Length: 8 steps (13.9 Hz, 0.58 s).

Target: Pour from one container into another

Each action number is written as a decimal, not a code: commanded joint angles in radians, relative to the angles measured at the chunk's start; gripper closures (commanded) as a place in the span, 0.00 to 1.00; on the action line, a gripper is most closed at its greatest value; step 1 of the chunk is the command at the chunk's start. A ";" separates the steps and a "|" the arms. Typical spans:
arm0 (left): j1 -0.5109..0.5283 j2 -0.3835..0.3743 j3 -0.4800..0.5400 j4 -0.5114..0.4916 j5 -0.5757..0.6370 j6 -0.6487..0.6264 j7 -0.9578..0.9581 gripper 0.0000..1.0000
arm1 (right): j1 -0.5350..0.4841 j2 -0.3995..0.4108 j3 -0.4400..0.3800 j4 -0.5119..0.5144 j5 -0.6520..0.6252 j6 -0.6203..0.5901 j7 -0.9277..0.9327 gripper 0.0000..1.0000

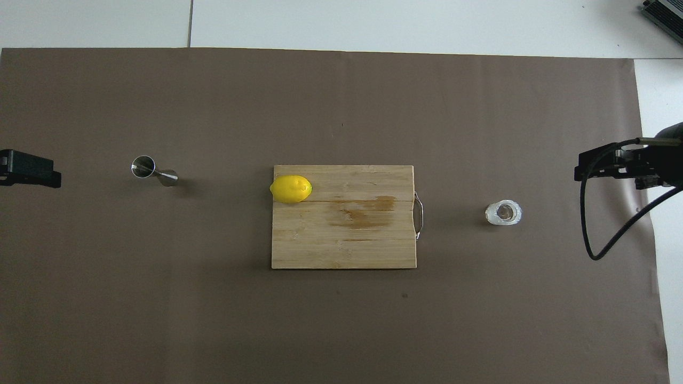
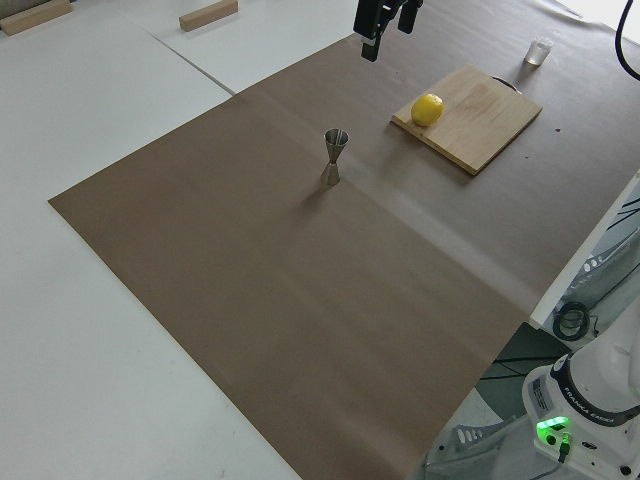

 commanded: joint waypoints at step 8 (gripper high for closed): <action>-0.008 -0.023 -0.002 -0.038 0.008 0.026 0.025 0.00 | -0.003 -0.022 -0.001 -0.026 0.002 0.007 0.007 0.00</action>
